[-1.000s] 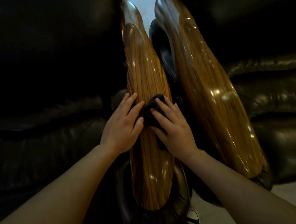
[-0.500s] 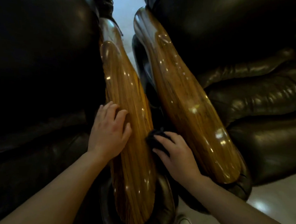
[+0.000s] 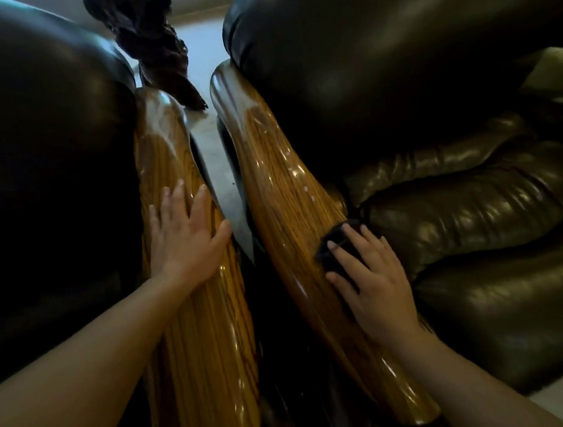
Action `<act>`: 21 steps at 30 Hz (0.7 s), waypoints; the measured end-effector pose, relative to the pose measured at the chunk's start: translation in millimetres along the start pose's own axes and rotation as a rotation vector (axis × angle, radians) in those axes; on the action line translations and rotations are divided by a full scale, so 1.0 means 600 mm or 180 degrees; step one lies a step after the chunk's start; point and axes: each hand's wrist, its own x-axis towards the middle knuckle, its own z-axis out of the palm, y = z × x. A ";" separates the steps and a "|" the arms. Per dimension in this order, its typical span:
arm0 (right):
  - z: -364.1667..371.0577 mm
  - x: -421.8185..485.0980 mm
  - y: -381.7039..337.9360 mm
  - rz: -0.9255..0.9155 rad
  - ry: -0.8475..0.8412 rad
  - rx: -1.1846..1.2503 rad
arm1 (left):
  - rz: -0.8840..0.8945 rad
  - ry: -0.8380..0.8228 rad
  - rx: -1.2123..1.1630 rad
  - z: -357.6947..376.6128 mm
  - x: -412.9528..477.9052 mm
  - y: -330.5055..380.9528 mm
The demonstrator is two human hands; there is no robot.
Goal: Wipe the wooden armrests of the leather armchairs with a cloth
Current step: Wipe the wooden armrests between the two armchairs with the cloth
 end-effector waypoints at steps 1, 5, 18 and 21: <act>0.001 0.026 -0.001 0.0093 0.0023 0.0034 | 0.0029 0.0043 0.0005 0.003 0.002 -0.002; 0.008 0.118 -0.035 0.0623 0.0137 0.0331 | 0.0023 0.0144 -0.0072 0.007 0.000 -0.004; 0.019 0.115 -0.065 0.0165 0.0090 0.0163 | -0.0170 0.0417 -0.0337 0.006 -0.001 0.002; 0.020 0.075 -0.056 -0.0380 -0.0110 0.0157 | -0.0161 0.0361 -0.0273 0.008 -0.002 -0.002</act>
